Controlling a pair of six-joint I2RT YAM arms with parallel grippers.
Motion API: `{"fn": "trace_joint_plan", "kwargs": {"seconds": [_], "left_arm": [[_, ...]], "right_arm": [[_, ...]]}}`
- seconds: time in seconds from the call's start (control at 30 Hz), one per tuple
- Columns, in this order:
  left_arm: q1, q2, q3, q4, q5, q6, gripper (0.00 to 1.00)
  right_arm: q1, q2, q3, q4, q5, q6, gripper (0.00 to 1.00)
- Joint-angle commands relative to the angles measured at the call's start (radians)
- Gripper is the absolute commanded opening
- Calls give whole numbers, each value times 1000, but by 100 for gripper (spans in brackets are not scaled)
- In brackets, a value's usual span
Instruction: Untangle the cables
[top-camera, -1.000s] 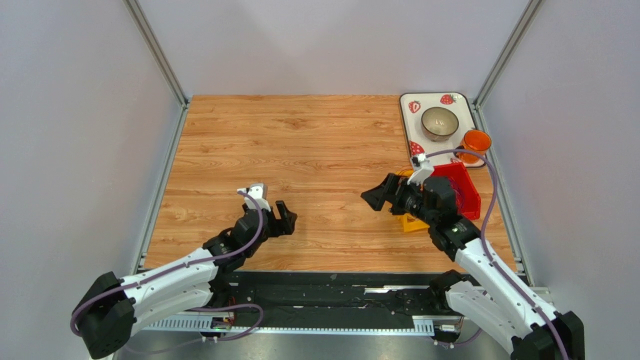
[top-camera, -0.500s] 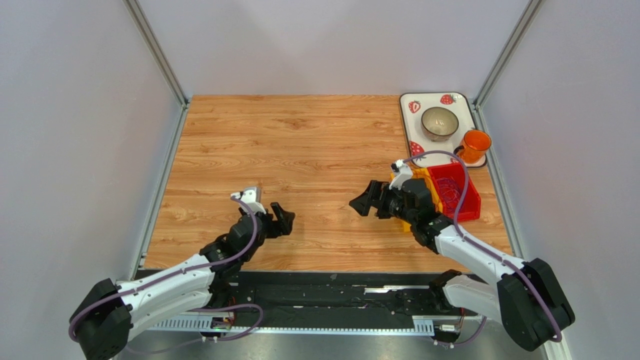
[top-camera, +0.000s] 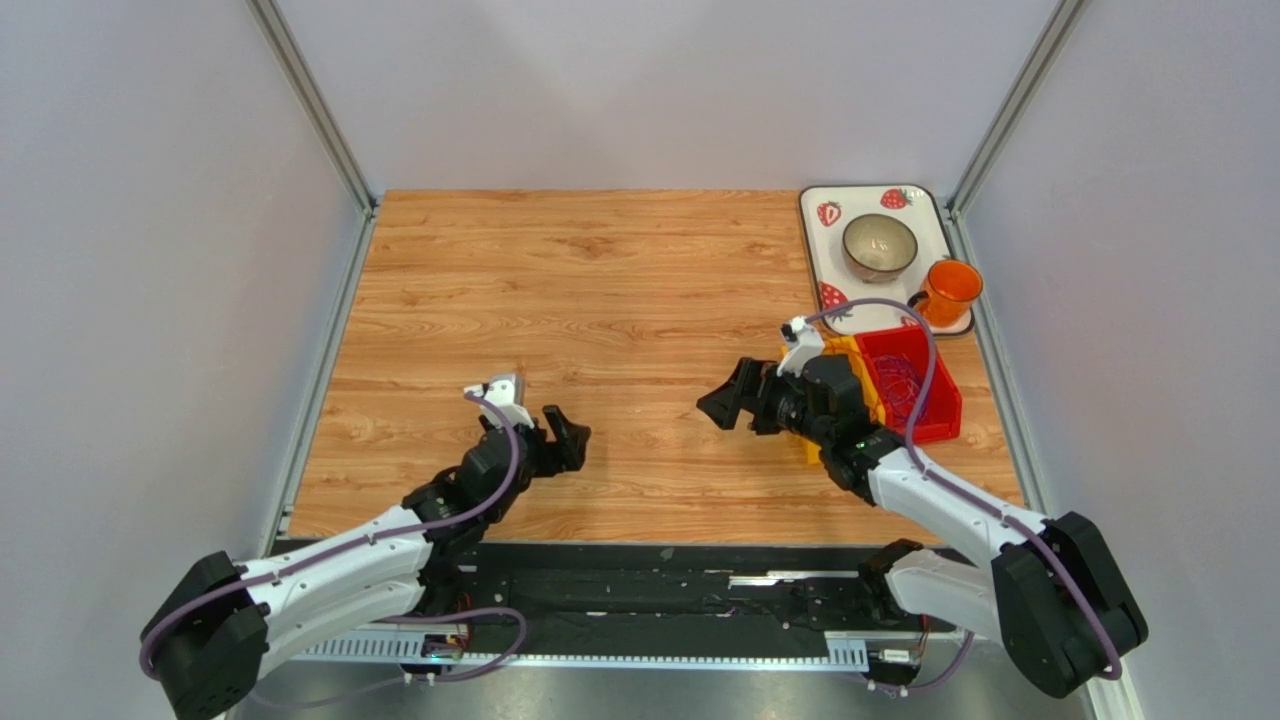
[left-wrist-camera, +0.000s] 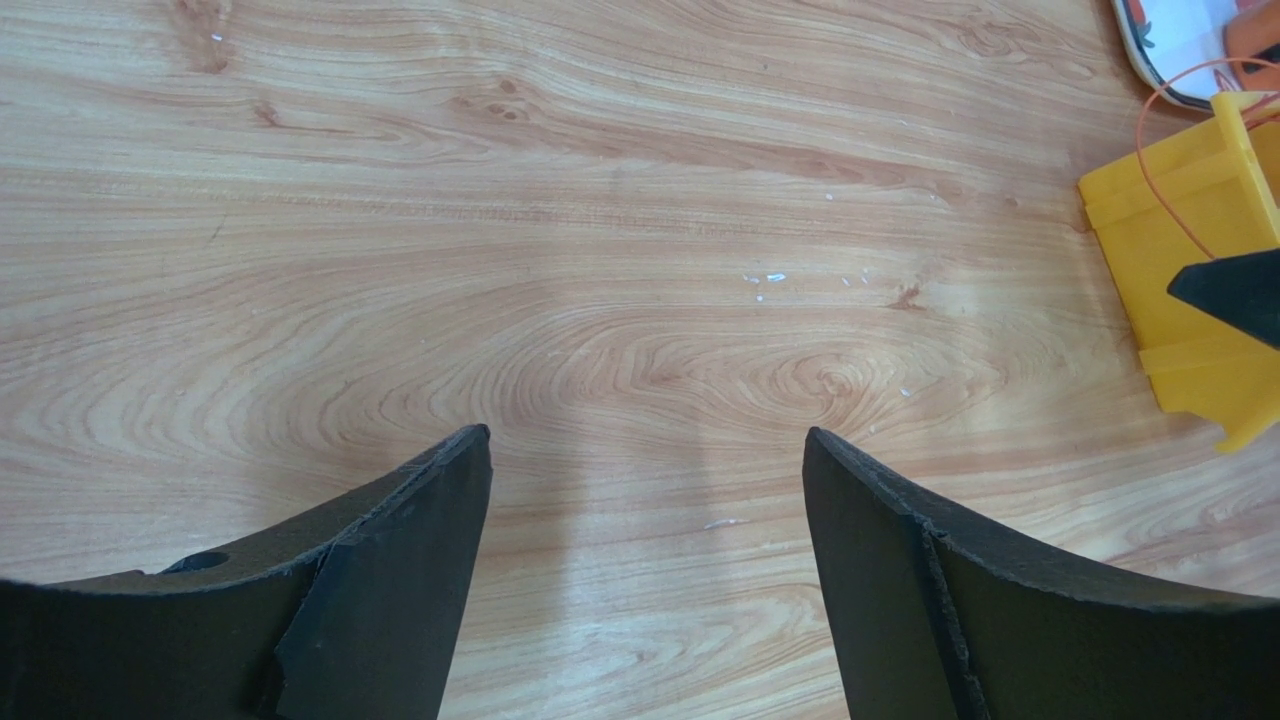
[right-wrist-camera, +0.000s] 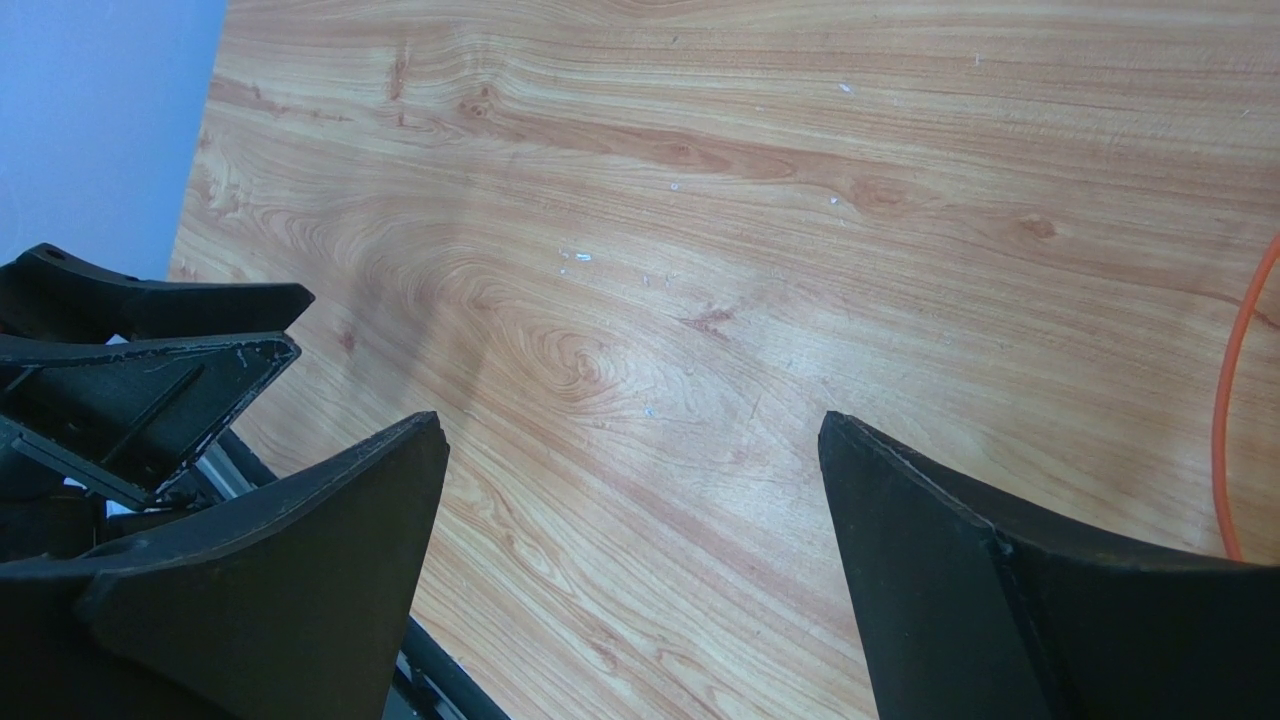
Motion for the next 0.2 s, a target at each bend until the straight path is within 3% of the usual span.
{"fn": "trace_joint_plan", "kwargs": {"seconds": [0.0,0.17], "left_arm": [[0,-14,11,37,-11,-8,84],[0,-26,5,40,-9,-7,84]], "right_arm": [[12,2,42,61,0,-43,99],[55,-6,58,28,46,-61,99]]}}
